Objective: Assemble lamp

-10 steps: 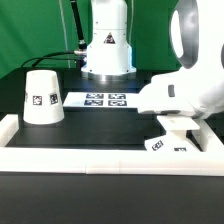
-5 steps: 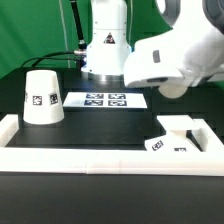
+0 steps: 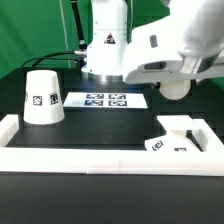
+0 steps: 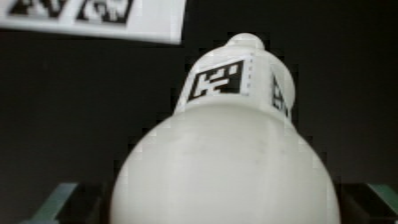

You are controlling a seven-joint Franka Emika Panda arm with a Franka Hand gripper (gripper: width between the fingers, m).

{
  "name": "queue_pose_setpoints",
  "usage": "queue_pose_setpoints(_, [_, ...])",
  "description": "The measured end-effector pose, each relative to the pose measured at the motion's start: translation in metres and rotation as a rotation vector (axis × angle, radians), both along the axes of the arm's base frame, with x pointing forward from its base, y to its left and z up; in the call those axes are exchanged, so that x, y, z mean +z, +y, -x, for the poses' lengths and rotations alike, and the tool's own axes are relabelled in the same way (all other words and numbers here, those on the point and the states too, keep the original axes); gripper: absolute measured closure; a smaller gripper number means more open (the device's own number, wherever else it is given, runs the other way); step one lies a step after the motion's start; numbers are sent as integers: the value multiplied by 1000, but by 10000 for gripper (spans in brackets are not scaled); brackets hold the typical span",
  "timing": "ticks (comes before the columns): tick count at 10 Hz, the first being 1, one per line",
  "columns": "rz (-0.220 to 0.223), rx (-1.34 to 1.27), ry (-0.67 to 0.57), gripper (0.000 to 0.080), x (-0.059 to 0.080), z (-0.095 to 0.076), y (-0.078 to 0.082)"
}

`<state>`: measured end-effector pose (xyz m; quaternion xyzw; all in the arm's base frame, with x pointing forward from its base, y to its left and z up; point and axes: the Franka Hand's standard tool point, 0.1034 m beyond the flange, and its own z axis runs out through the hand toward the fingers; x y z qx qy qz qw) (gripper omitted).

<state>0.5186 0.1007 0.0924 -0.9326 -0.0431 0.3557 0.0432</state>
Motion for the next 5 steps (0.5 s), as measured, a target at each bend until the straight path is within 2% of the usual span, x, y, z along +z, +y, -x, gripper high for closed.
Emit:
queue_pose_setpoints(2, [-20,0,-154,220,14,-23,-1])
queue_pose_setpoints(5, [-39,11,-345,220,32,-44,-1])
